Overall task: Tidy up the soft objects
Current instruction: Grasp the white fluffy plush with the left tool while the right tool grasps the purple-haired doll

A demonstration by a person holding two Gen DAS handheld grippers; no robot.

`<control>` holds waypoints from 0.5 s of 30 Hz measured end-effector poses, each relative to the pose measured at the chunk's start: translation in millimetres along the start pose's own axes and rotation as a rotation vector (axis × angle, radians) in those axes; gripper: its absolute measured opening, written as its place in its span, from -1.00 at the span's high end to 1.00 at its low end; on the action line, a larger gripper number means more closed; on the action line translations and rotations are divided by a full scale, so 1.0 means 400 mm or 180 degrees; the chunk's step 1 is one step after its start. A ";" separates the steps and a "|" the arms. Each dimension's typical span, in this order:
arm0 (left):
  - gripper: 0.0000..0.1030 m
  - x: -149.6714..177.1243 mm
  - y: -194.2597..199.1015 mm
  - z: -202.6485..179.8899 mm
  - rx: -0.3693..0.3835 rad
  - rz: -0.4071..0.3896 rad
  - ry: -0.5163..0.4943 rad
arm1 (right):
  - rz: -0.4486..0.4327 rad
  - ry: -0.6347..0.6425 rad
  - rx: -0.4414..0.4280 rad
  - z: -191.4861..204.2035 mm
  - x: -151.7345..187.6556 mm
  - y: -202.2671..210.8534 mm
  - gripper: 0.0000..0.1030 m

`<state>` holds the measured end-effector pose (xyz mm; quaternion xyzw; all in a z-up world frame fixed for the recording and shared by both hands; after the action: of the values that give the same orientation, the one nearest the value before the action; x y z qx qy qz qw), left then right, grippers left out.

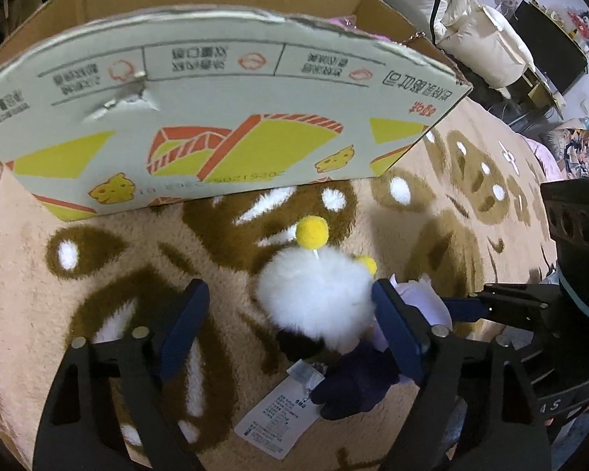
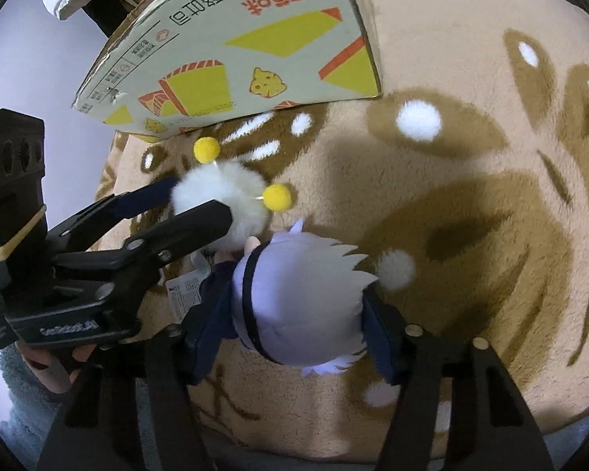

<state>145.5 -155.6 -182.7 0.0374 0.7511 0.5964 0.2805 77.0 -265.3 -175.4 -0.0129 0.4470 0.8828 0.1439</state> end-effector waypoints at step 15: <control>0.41 0.007 -0.021 -0.011 -0.0120 0.0040 0.0096 | -0.0050 0.0197 0.0202 0.037 -0.009 -0.013 -0.27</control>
<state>143.3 -160.7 -190.9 0.0278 0.7436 0.6128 0.2661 83.5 -251.4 -170.1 -0.0391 0.4790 0.8662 0.1372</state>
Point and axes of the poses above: each gripper's, at about its wrist camera, not at the fingertips, and y roughly against the way its jaws point, z to its left, x to its underside, the point moved 3 cm from there along -y, roughly the way its jaws point, and after that the axes turned 10 degrees about -x, right-handed, at the moved point
